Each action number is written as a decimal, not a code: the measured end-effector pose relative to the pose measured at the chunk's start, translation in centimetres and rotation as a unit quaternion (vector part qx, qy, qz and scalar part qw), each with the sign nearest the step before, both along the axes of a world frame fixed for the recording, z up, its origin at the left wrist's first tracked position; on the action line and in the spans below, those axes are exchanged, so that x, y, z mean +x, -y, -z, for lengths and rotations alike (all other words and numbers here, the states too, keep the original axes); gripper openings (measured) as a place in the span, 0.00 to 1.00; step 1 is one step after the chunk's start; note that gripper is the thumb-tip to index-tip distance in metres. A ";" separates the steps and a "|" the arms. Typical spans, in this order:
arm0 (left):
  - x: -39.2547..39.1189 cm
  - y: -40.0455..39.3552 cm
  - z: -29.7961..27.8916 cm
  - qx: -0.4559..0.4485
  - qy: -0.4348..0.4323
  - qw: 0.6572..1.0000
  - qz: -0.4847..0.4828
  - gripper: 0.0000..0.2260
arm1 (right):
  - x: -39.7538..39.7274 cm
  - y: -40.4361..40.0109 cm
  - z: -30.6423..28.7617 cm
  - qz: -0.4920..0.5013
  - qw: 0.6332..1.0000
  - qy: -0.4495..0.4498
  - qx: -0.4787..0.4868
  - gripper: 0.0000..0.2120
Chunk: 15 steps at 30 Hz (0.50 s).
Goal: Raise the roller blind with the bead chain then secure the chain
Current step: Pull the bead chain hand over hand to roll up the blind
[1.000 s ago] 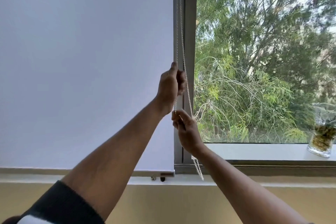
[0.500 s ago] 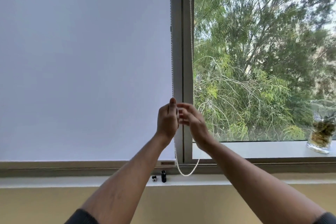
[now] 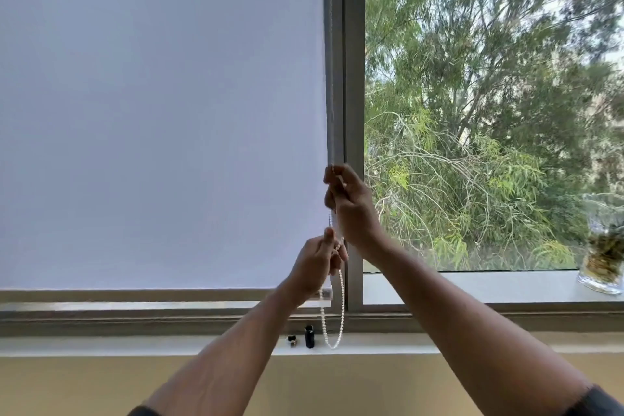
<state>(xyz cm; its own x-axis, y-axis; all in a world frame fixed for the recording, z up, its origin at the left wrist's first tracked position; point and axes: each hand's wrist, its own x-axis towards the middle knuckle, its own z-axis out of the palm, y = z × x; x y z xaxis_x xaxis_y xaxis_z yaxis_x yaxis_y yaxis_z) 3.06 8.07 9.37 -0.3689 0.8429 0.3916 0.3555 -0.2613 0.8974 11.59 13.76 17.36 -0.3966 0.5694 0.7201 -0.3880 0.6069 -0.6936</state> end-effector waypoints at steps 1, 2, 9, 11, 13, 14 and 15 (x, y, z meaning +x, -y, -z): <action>-0.7 0.2 -0.3 0.003 -0.010 1.000 -0.003 0.26 | 0.1 0.0 0.5 0.006 1.000 0.014 0.010 0.15; -1.2 0.3 -0.9 0.015 -0.011 1.000 -0.007 0.26 | 0.1 0.0 1.1 0.007 0.999 0.027 0.016 0.15; 0.0 0.5 -10.3 0.128 0.053 0.990 -0.015 0.22 | -0.7 0.1 6.2 0.038 0.996 0.077 0.021 0.13; 1.0 0.5 -13.1 0.146 0.057 0.988 -0.005 0.21 | -0.6 0.2 6.9 0.051 0.994 0.089 0.026 0.14; 2.3 0.5 -14.8 0.162 0.088 0.983 0.001 0.20 | -0.4 0.0 7.3 0.057 0.994 0.093 0.029 0.17; 2.9 0.4 -15.3 0.168 0.100 0.981 -0.010 0.19 | -0.3 -0.2 7.4 0.056 0.994 0.093 0.028 0.17; 3.5 0.2 -15.3 0.175 0.100 0.979 -0.025 0.19 | -0.1 -0.4 7.4 0.055 0.994 0.094 0.024 0.17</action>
<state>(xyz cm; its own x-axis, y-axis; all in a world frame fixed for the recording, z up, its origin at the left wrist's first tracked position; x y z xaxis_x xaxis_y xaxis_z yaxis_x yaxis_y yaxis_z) 6.53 7.85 24.71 -0.5052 0.6486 0.5693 0.2030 -0.5519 0.8088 11.48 14.13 9.91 -0.4632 0.5832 0.6673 -0.1836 0.6735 -0.7160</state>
